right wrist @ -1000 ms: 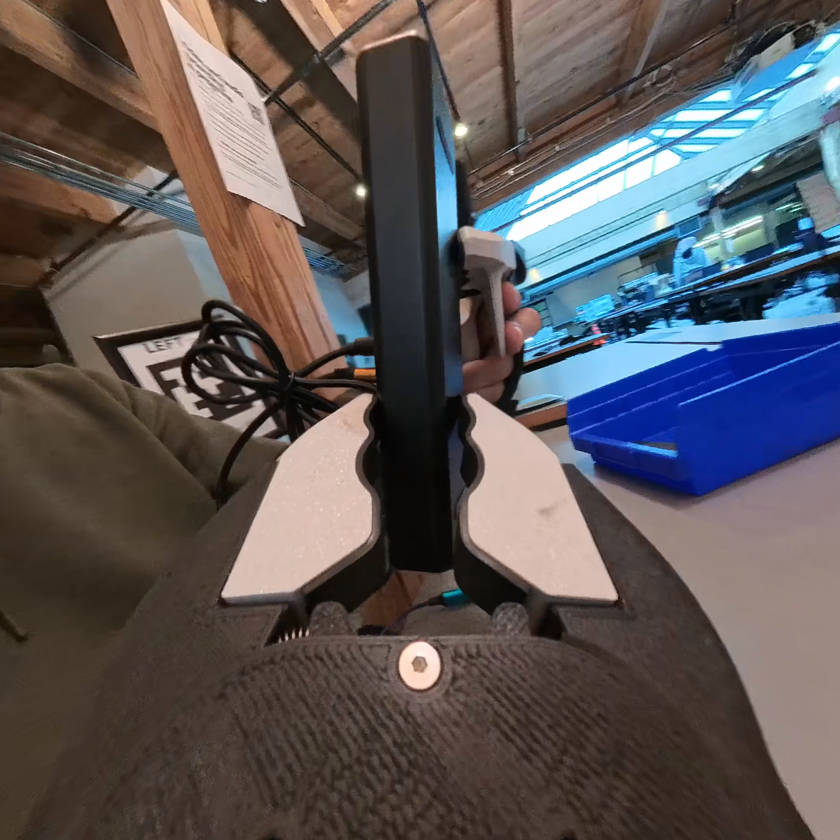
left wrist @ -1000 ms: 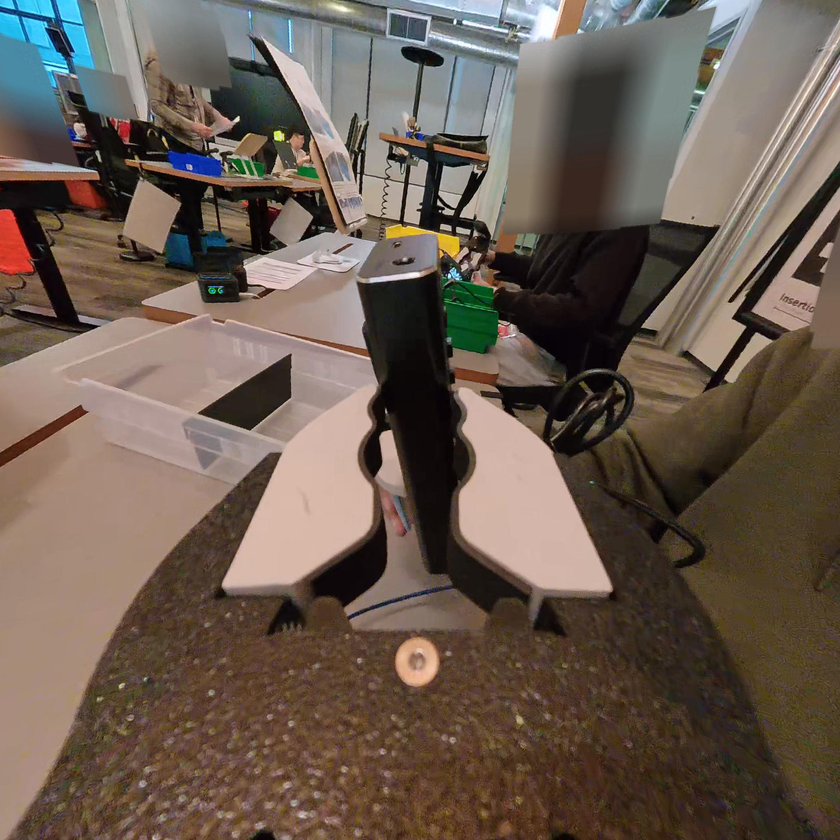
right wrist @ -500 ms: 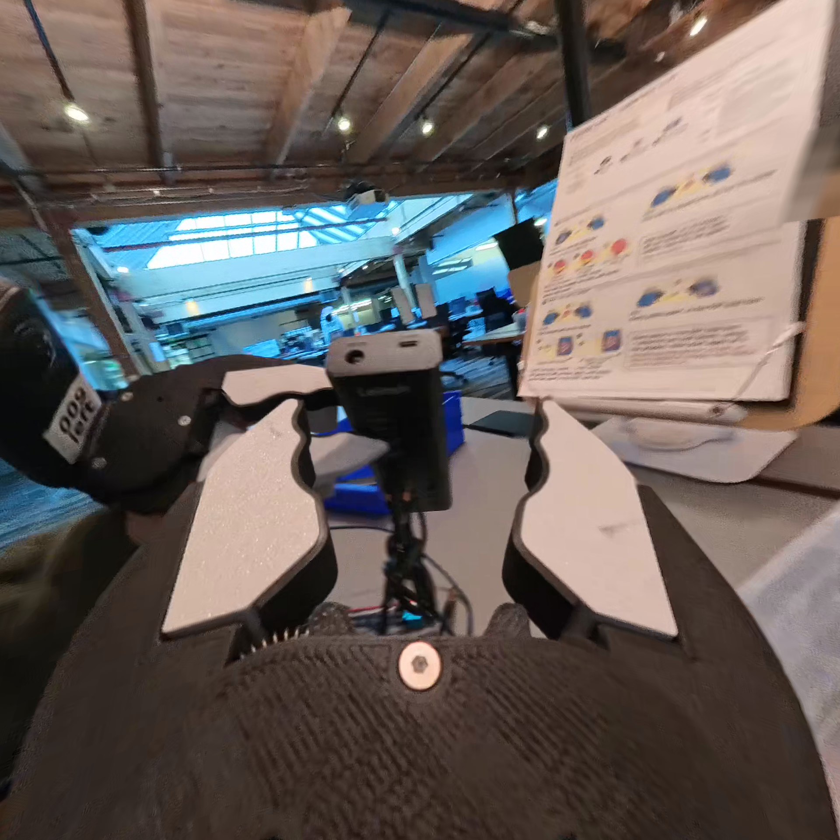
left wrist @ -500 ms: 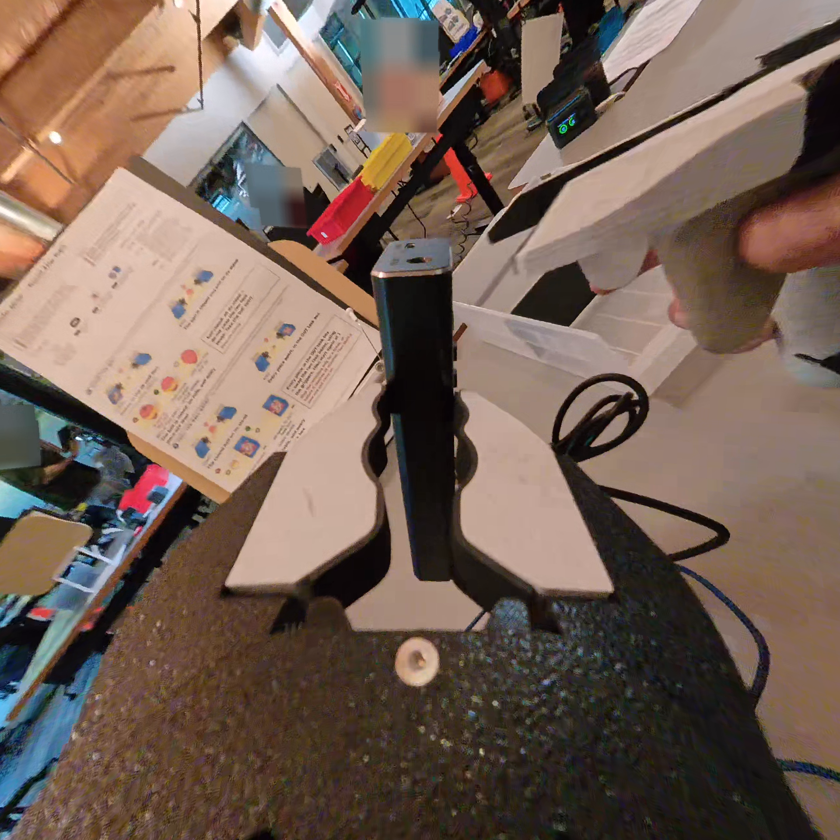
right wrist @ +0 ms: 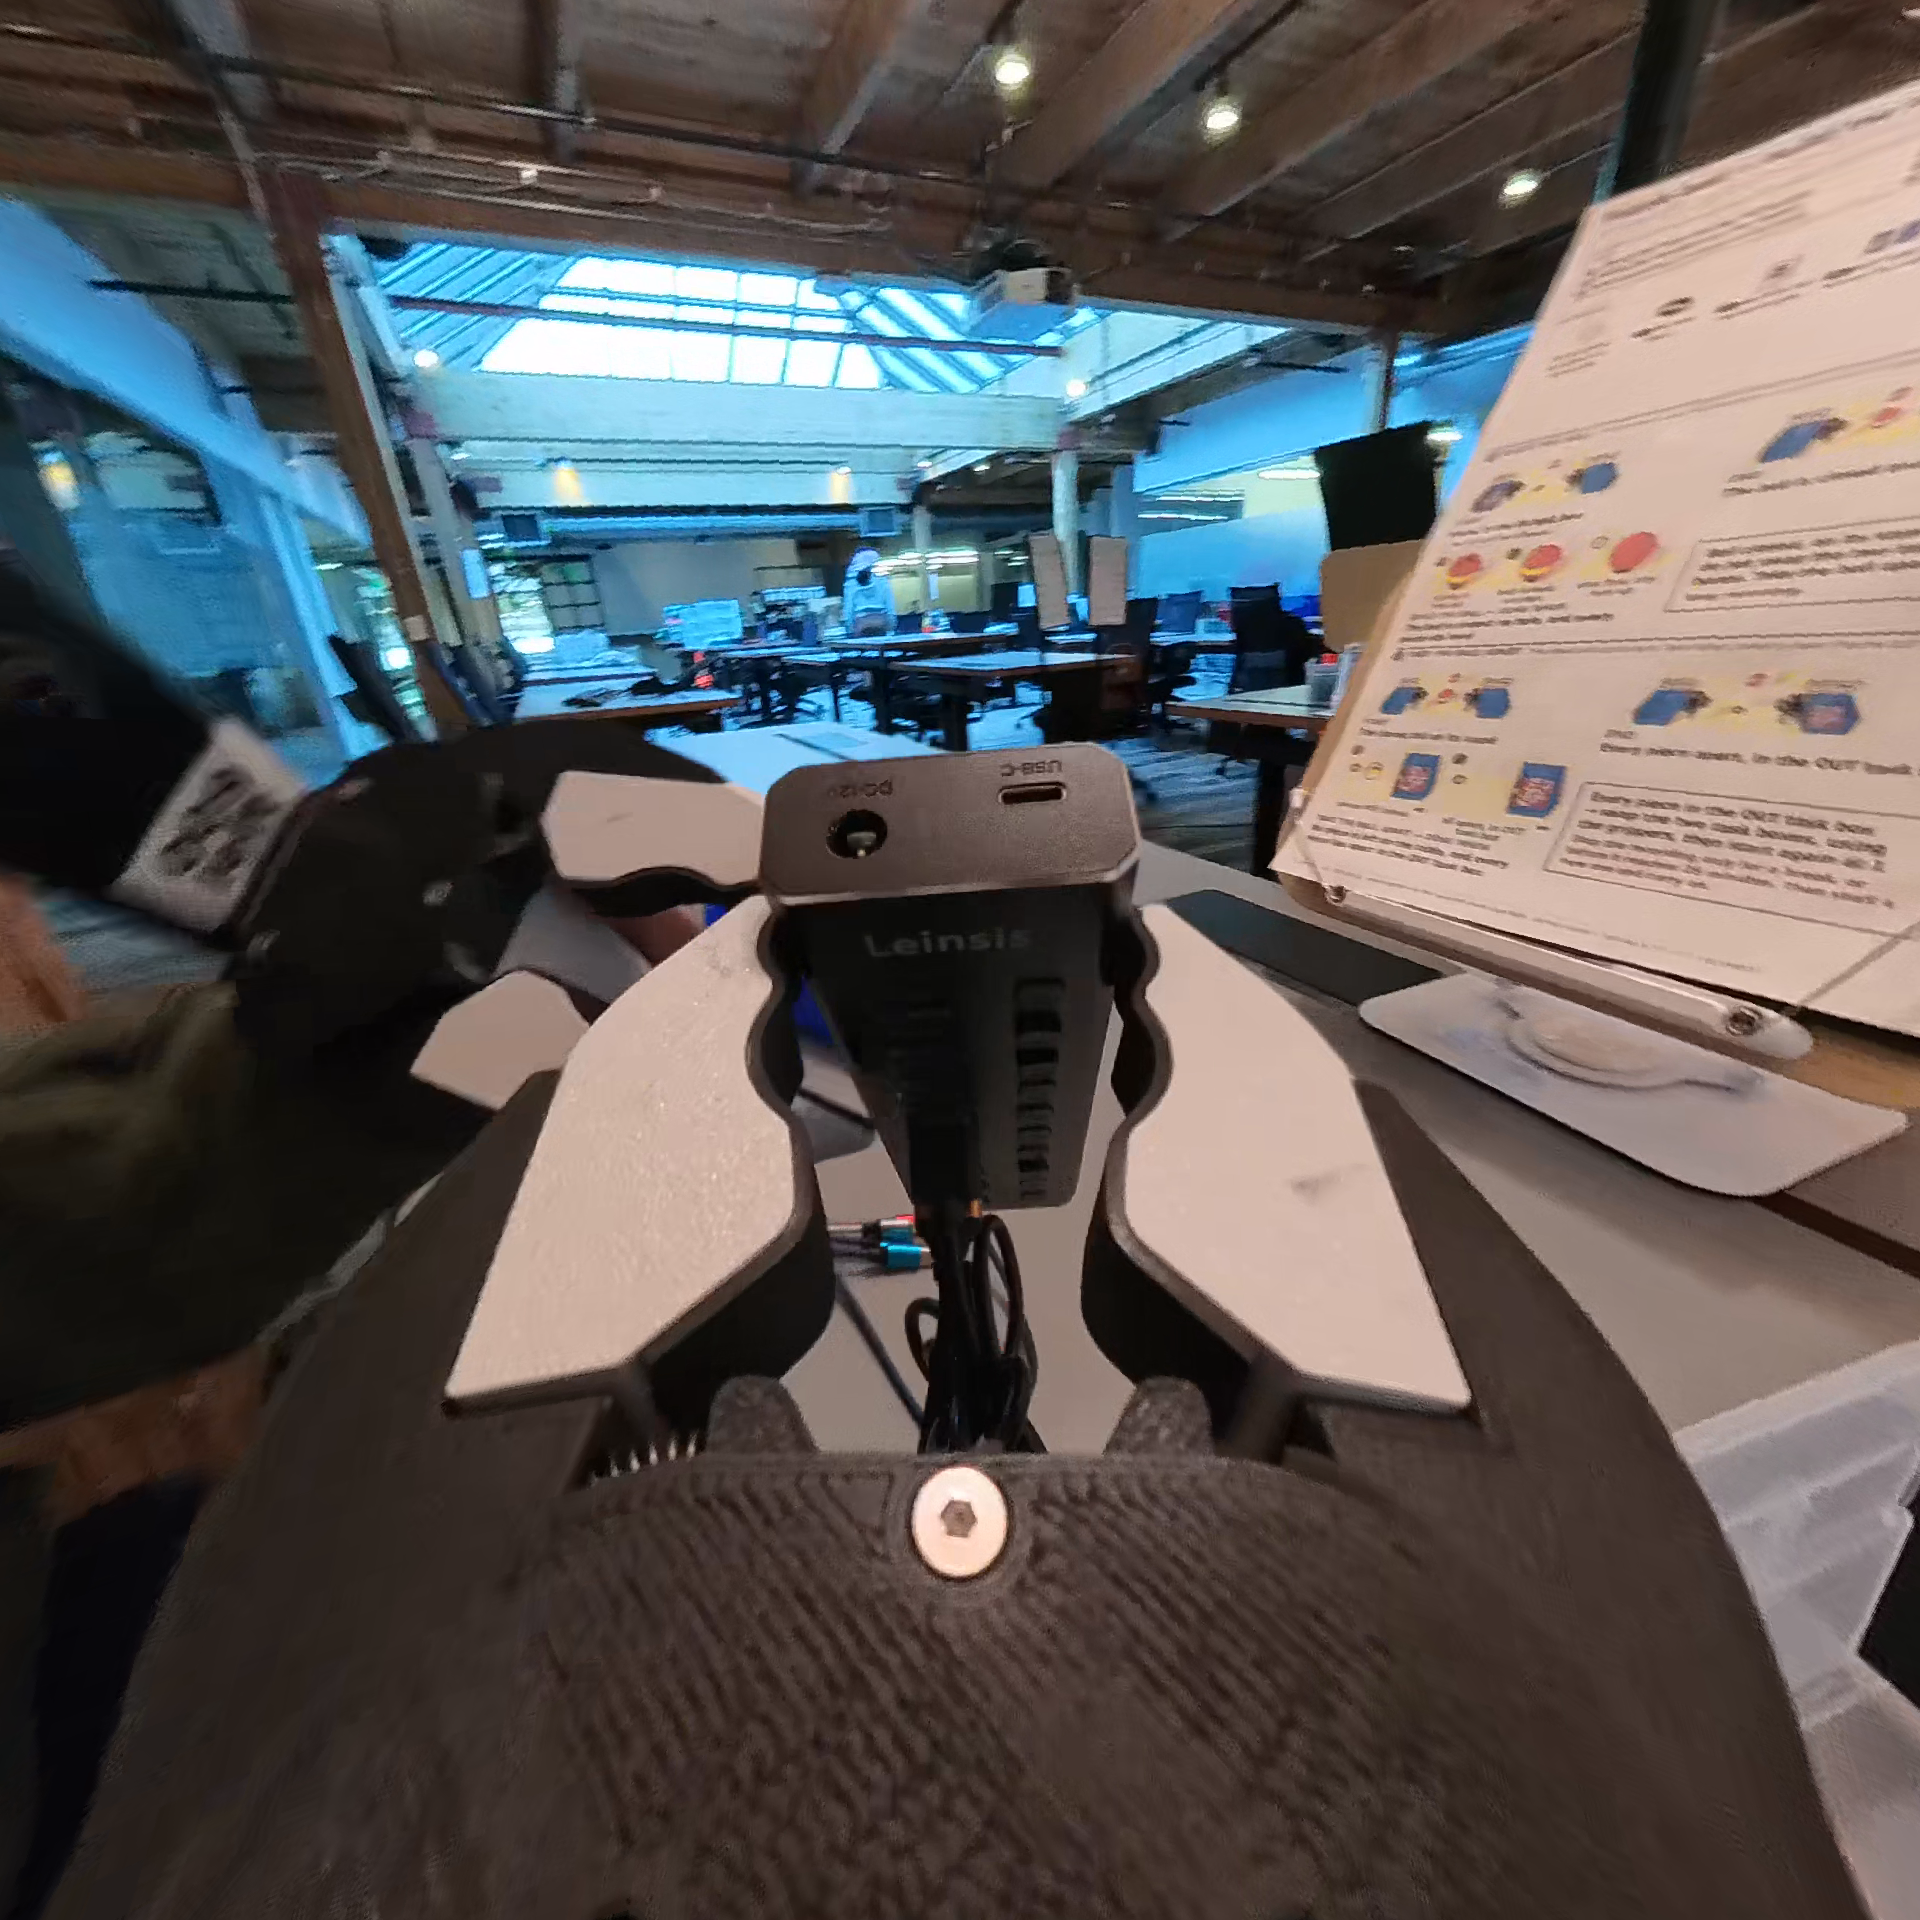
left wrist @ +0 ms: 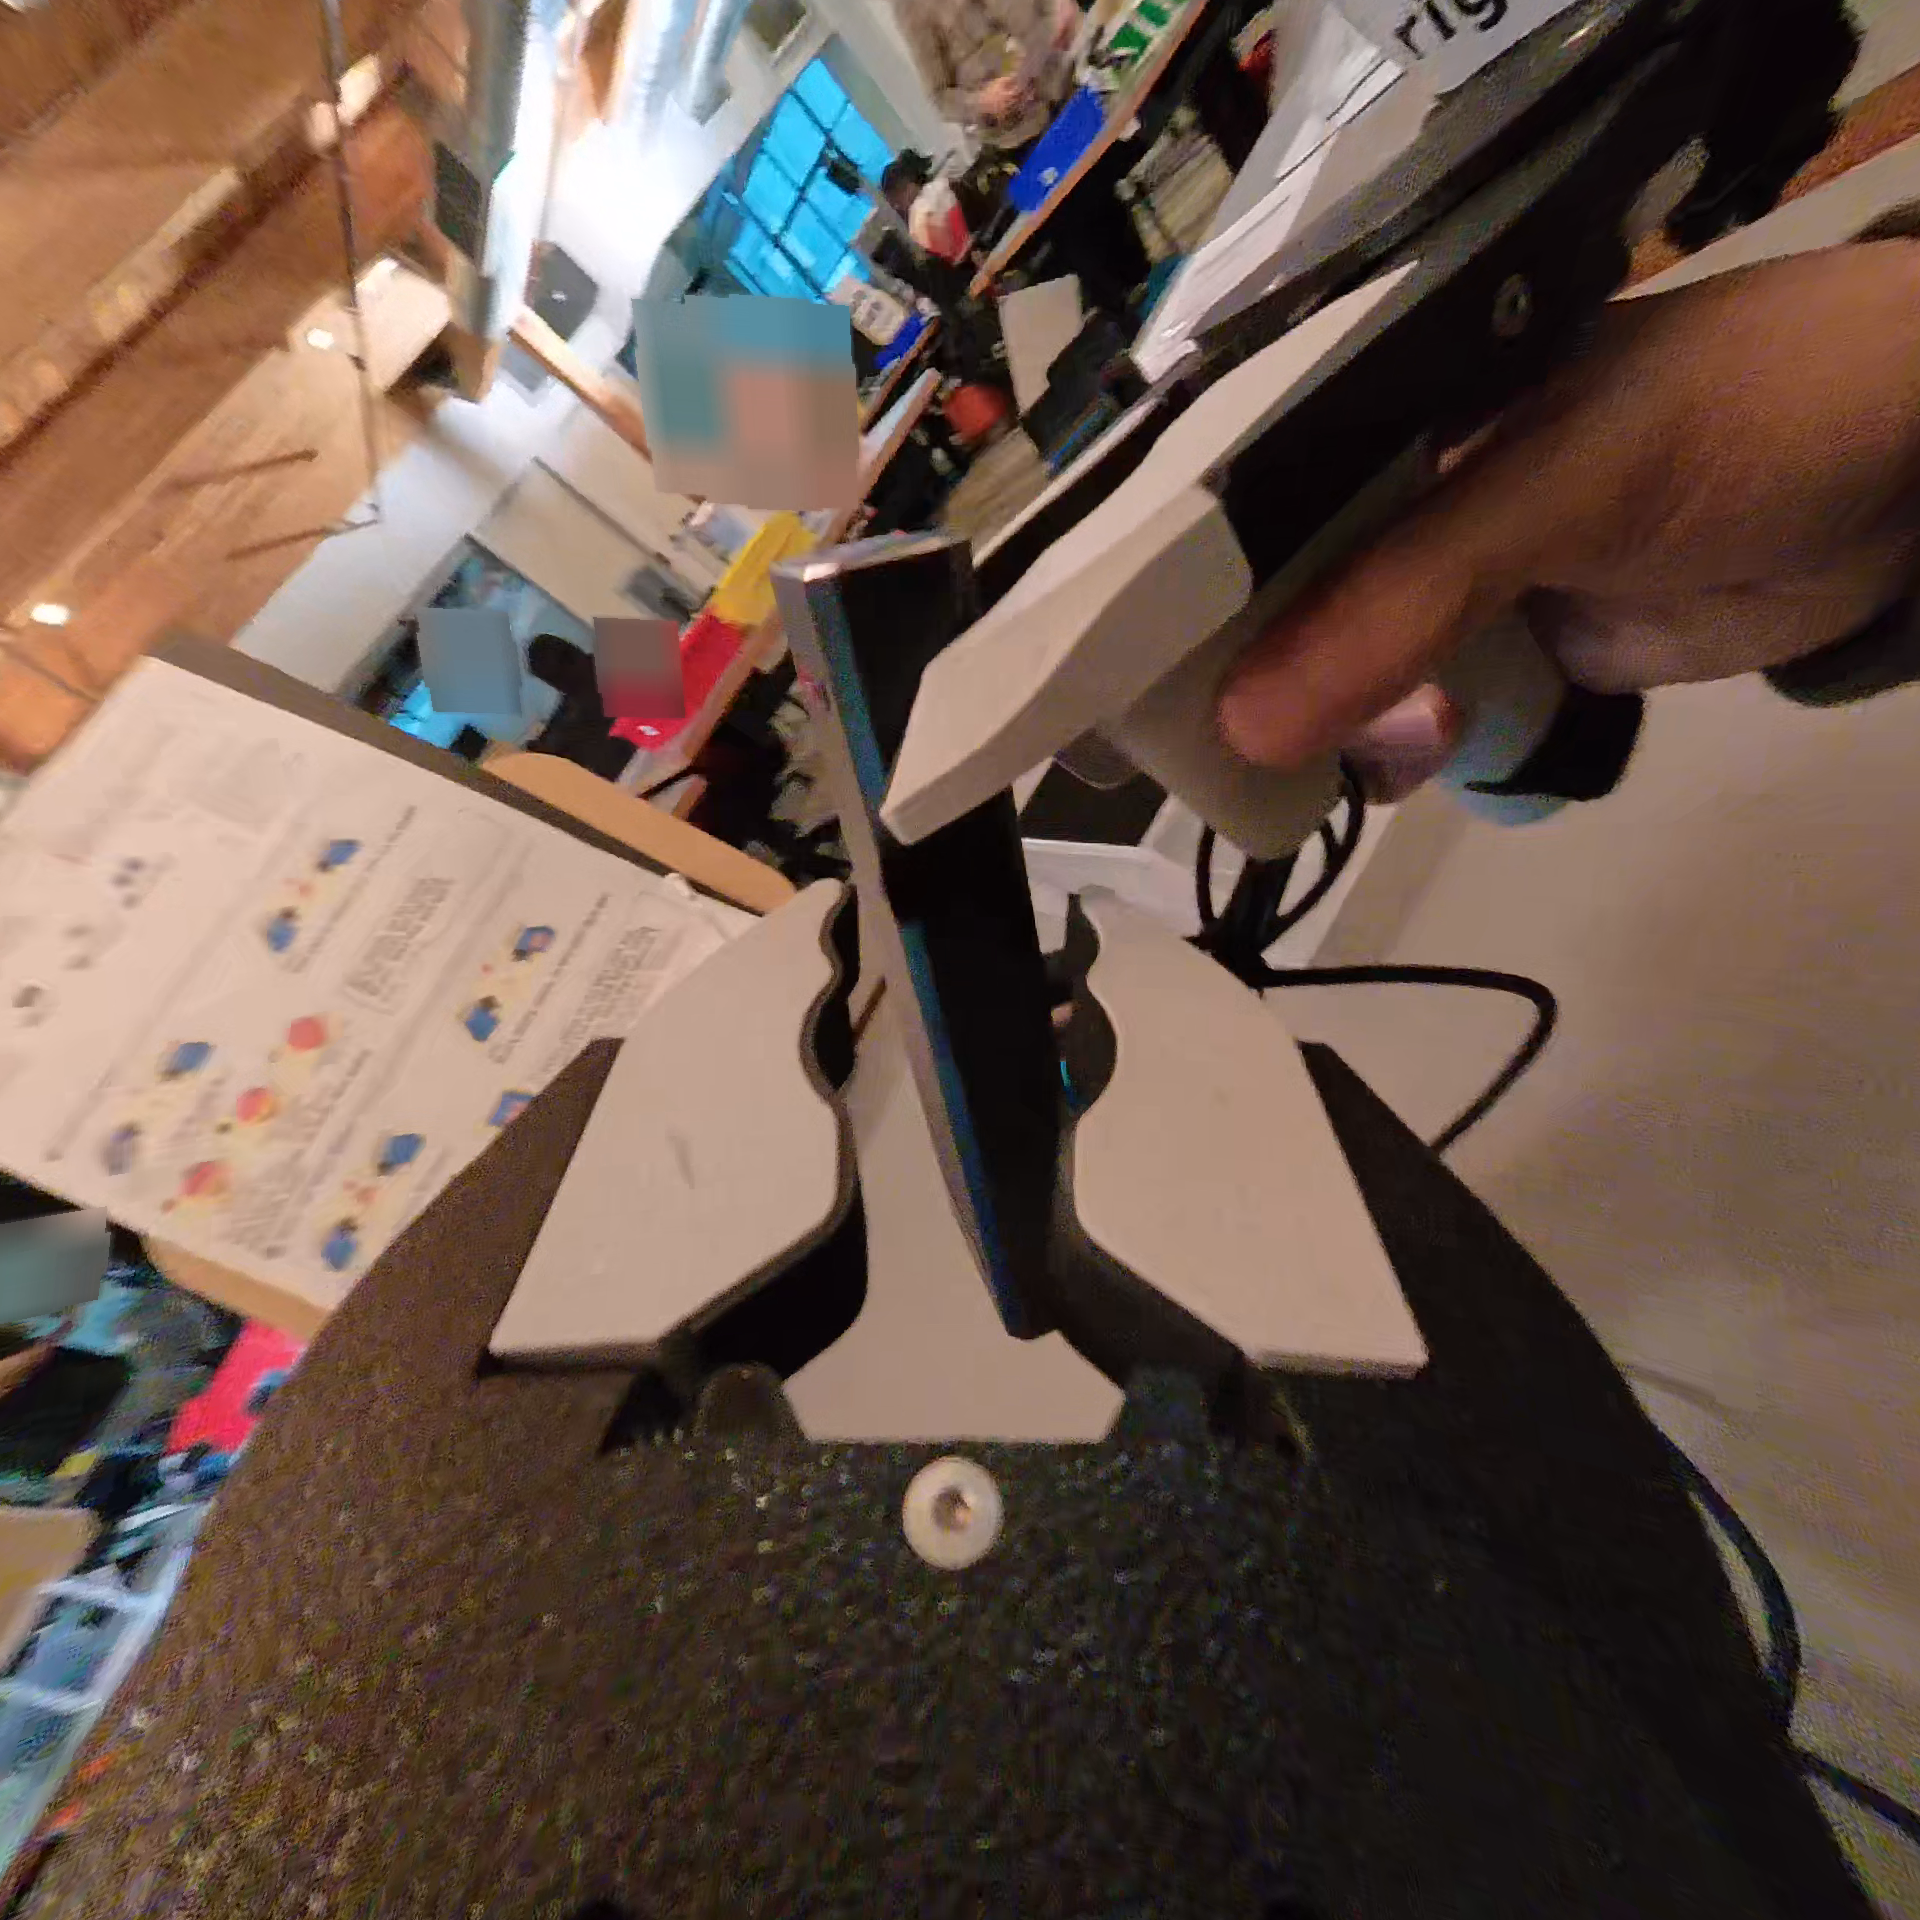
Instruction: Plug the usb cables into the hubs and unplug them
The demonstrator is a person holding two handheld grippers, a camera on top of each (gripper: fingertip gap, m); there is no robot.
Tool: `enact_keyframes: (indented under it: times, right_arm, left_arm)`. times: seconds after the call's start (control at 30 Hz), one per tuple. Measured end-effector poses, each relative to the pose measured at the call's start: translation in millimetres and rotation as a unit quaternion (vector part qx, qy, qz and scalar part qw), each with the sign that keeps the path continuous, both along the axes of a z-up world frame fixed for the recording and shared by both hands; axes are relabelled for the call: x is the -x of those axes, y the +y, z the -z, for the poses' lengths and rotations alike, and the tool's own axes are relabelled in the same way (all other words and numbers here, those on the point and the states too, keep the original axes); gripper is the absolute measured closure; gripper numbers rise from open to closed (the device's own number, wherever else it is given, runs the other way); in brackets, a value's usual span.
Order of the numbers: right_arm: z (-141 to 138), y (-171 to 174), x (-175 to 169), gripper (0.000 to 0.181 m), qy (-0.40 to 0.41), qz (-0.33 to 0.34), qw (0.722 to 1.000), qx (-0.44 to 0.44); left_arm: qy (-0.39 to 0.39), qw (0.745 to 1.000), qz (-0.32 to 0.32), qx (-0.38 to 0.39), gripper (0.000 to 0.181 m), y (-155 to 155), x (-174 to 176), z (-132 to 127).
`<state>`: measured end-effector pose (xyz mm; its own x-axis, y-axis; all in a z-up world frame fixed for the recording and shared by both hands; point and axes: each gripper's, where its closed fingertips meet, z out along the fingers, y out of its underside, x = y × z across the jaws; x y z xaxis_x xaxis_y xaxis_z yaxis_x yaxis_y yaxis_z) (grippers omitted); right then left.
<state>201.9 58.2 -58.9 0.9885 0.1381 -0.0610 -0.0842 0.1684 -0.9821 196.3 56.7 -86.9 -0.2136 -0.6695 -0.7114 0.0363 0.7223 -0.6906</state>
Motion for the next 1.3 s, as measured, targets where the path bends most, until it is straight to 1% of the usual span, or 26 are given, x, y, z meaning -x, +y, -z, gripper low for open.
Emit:
enact_keyframes:
  times: [0.03,0.07,0.13,0.2,0.27,0.3,0.33,0.37,0.43,0.5,0.57,0.6,0.63,0.7,0.83,0.97,1.1,1.2,1.23,1.3]
  right_arm:
    - [-1.8,-3.9,3.8,0.122,-0.010,-0.022,1.000,0.000]
    - [-3.5,-8.0,9.2,0.122,-0.020,-0.049,0.999,-0.001]
    - [-5.0,-16.6,24.6,0.122,-0.035,-0.117,0.993,-0.004]
    - [-3.6,-22.6,38.7,0.122,-0.052,-0.167,0.985,-0.006]
    - [0.3,-19.8,44.8,0.122,-0.068,-0.171,0.983,0.007]
    - [2.8,-16.8,46.6,0.122,-0.079,-0.166,0.983,0.015]
    - [5.4,-14.1,48.5,0.122,-0.087,-0.163,0.983,0.024]
    - [7.6,-11.7,49.9,0.122,-0.091,-0.160,0.982,0.032]
    - [10.6,-9.4,54.4,0.122,-0.095,-0.164,0.981,0.037]
    - [12.4,-8.8,59.7,0.122,-0.093,-0.179,0.979,0.037]
    - [16.5,-8.9,64.3,0.122,-0.093,-0.196,0.975,0.043]
    - [19.6,-8.3,67.2,0.122,-0.094,-0.203,0.973,0.049]
    - [22.9,-6.7,69.6,0.122,-0.095,-0.208,0.972,0.056]
    - [28.4,-3.7,72.0,0.122,-0.112,-0.205,0.970,0.067]
    - [26.8,-2.9,73.8,0.122,-0.106,-0.209,0.970,0.064]
    - [32.3,-0.1,80.7,0.123,-0.105,-0.224,0.966,0.070]
    - [35.8,2.0,82.0,0.123,-0.128,-0.213,0.965,0.080]
    - [34.0,6.7,75.4,0.125,-0.149,-0.170,0.971,0.073]
    - [32.1,6.4,73.3,0.126,-0.151,-0.160,0.973,0.072]
    - [17.8,-0.8,69.9,0.125,-0.135,-0.152,0.978,0.050]
  left_arm:
    - [0.028,0.999,0.024,0.029,0.135,-0.1,3.9,3.2]
    - [0.063,0.995,0.050,0.063,0.130,0.4,8.2,7.5]
    - [0.150,0.975,0.110,0.123,0.121,1.3,18.7,20.6]
    - [0.230,0.948,0.155,0.159,0.113,2.3,29.1,34.6]
    - [0.282,0.926,0.176,0.176,0.108,-0.2,35.5,45.9]
    - [0.303,0.919,0.188,0.170,0.105,-4.5,39.6,52.1]
    - [0.304,0.922,0.180,0.157,0.104,-5.5,38.6,56.2]
    - [0.295,0.931,0.162,0.139,0.107,-3.6,35.1,59.4]
    - [0.271,0.946,0.138,0.115,0.120,0.6,28.9,62.2]
    - [0.263,0.943,0.161,0.128,0.120,-5.2,30.8,62.1]
    - [0.278,0.932,0.175,0.153,0.120,-11.1,34.3,67.4]
    - [0.290,0.925,0.182,0.165,0.116,-15.3,36.1,71.5]
    - [0.297,0.924,0.179,0.165,0.112,-17.3,36.1,76.5]
    - [0.294,0.930,0.166,0.142,0.112,-14.5,34.5,84.2]
    - [0.262,0.937,0.161,0.167,0.111,-16.5,32.9,81.3]
    - [0.271,0.937,0.157,0.157,0.109,-21.6,32.9,89.6]
    - [0.256,0.941,0.153,0.157,0.110,-19.3,30.7,92.5]
    - [0.232,0.946,0.139,0.182,0.110,-12.3,26.4,90.8]
    - [0.222,0.946,0.136,0.190,0.110,-9.3,25.6,89.7]
    - [0.209,0.939,0.137,0.235,0.110,-1.1,25.5,84.7]
